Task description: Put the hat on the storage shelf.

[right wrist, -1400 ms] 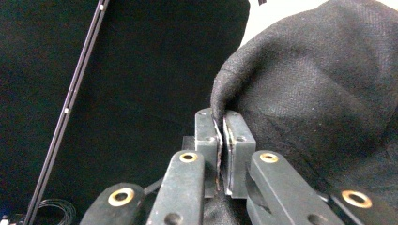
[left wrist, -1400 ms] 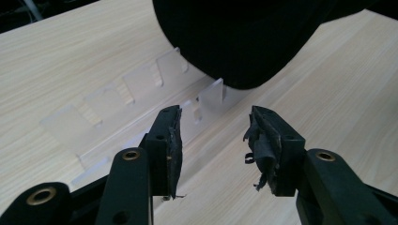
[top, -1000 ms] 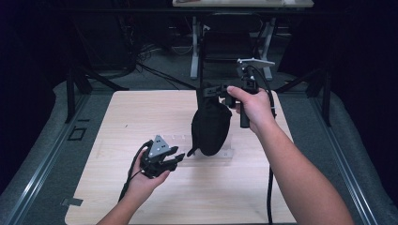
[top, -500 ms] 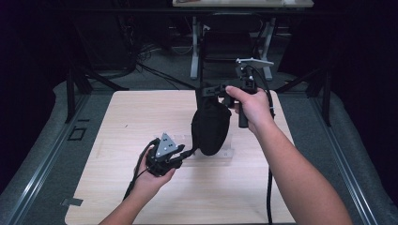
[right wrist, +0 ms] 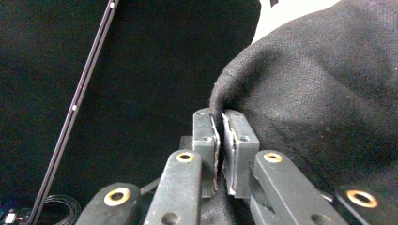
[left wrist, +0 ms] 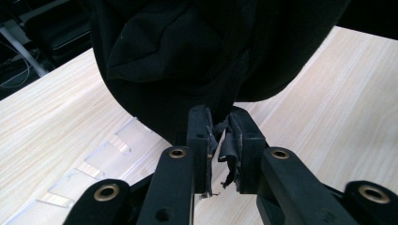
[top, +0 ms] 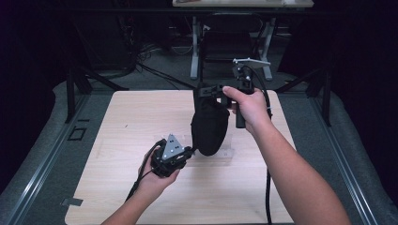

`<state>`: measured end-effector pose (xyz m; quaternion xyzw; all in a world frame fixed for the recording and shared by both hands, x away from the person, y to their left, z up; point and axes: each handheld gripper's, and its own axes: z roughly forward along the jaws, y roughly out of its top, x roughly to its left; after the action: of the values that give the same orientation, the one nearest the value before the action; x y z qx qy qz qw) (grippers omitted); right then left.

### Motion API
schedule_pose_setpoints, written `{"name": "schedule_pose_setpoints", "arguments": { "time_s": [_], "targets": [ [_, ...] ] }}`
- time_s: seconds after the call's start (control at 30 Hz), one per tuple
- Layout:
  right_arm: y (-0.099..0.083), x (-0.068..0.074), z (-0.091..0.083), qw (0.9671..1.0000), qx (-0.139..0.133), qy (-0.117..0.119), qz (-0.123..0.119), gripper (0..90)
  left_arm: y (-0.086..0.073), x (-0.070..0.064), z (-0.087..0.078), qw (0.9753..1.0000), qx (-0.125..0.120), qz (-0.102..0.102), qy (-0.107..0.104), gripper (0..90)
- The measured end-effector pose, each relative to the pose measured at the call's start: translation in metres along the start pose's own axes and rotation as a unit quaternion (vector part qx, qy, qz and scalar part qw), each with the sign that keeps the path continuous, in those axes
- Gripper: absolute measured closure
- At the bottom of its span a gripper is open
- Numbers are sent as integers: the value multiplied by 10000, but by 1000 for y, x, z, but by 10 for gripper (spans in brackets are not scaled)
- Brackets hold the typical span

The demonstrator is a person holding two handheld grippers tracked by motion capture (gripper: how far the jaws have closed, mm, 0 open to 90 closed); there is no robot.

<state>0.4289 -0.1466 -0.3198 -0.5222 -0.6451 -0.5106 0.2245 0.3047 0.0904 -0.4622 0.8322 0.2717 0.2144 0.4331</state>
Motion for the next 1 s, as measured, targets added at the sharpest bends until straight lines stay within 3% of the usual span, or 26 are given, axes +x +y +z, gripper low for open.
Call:
{"name": "schedule_pose_setpoints", "arguments": {
  "time_s": [0.27, 0.57, 0.63, 0.87, 0.93, 1.0],
  "targets": [
    [-1, -2, -9, 9994, -181, 283, 63, 668, -1, -2, -1, 9999, 37, 144, 86, 835],
    [-7, -3, -27, 9980, -425, 201, -424, 525, -3, 2, -4, 9997, 41, 203, 127, 848],
    [-10, -5, -29, 9968, -580, 121, -545, 487, -3, 3, -5, 9996, 55, 233, 155, 849],
    [-19, -10, -35, 9919, -650, -445, -992, 425, -7, 7, -8, 9993, 113, 253, 237, 853],
    [-21, -10, -37, 9903, -710, -549, -1059, 418, -9, 8, -9, 9994, 117, 214, 247, 853],
    [-23, -12, -38, 9907, -675, -557, -1040, 416, -10, 9, -9, 9993, 156, 236, 258, 853]
  ]
}}
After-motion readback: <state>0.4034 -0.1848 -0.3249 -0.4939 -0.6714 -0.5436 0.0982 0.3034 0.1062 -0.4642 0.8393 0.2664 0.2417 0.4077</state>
